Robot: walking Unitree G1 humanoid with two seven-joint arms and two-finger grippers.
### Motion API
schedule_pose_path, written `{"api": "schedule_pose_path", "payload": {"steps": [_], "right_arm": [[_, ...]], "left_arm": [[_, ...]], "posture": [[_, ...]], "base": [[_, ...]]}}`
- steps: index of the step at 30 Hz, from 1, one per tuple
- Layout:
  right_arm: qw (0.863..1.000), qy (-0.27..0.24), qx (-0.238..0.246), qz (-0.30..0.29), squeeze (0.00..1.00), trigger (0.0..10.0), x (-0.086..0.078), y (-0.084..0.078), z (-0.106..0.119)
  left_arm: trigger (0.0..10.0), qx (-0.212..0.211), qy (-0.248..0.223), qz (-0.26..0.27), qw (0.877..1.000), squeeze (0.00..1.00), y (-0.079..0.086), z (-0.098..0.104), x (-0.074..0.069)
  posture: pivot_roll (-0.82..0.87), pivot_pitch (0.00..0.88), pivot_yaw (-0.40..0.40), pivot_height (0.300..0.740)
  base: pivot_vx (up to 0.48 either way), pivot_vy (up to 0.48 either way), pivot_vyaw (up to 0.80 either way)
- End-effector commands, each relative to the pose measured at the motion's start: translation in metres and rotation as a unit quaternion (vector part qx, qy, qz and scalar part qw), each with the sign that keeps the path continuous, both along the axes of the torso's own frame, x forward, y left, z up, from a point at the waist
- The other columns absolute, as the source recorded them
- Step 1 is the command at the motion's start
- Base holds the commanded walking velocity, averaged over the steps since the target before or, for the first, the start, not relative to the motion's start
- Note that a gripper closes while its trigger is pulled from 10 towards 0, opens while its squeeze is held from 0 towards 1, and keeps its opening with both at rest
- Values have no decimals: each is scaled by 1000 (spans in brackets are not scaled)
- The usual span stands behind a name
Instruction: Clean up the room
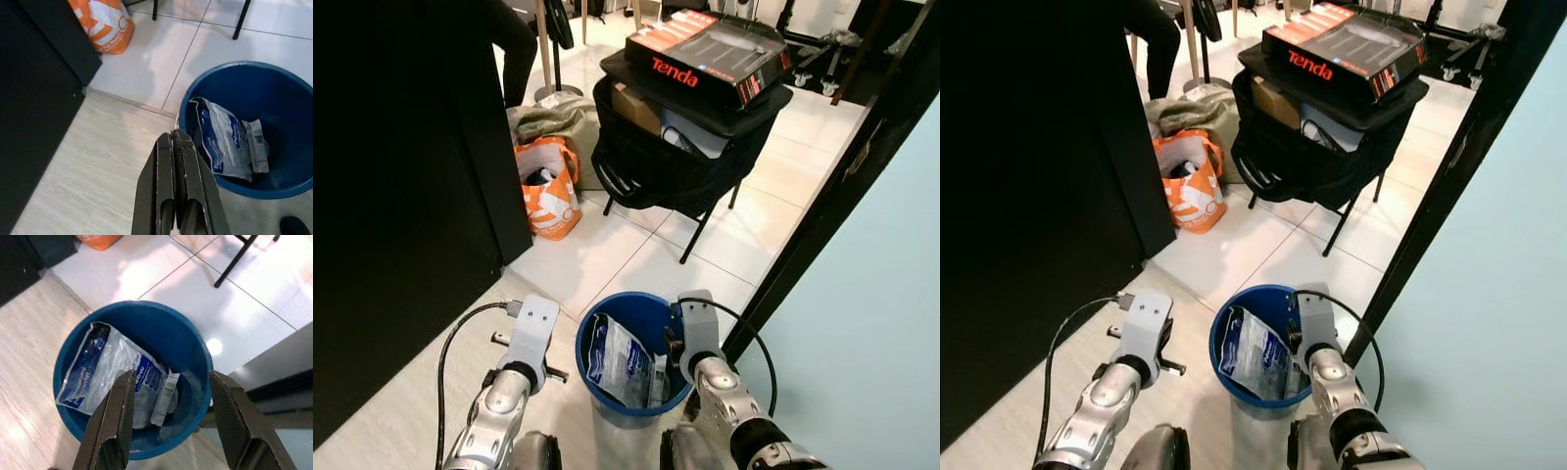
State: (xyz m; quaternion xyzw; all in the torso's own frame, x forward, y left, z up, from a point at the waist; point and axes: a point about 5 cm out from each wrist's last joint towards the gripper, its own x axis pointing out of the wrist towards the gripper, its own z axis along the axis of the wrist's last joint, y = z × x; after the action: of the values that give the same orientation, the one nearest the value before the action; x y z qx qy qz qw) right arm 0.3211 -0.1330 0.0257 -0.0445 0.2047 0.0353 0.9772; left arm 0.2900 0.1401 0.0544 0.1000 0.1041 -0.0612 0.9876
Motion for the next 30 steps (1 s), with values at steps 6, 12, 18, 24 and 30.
{"api": "schedule_pose_path", "payload": {"steps": [6,12,18,24,30], "right_arm": [[1000,-9,8,11,0,10000,-2,7,1],[1000,-11,9,15,0,10000,-2,9,1],[1000,-11,10,14,0,10000,-2,9,1],[1000,-9,8,13,0,10000,-3,7,0],[1000,5,-8,16,0,10000,-6,5,-6]], "left_arm": [[10000,4,13,9,1000,0,0,-7,-4],[10000,5,13,8,1000,0,1,-7,-3],[10000,7,11,5,1000,0,1,-6,-2],[10000,8,13,2,1000,0,0,-7,-3],[10000,6,24,5,1000,0,0,-12,-4]], "posture": [[59,98,-32,692],[60,96,-31,707],[59,97,-29,727],[58,97,-28,740],[54,99,-29,740]], "base": [[0,0,0],[0,0,0],[0,0,0],[0,0,0],[0,0,0]]}}
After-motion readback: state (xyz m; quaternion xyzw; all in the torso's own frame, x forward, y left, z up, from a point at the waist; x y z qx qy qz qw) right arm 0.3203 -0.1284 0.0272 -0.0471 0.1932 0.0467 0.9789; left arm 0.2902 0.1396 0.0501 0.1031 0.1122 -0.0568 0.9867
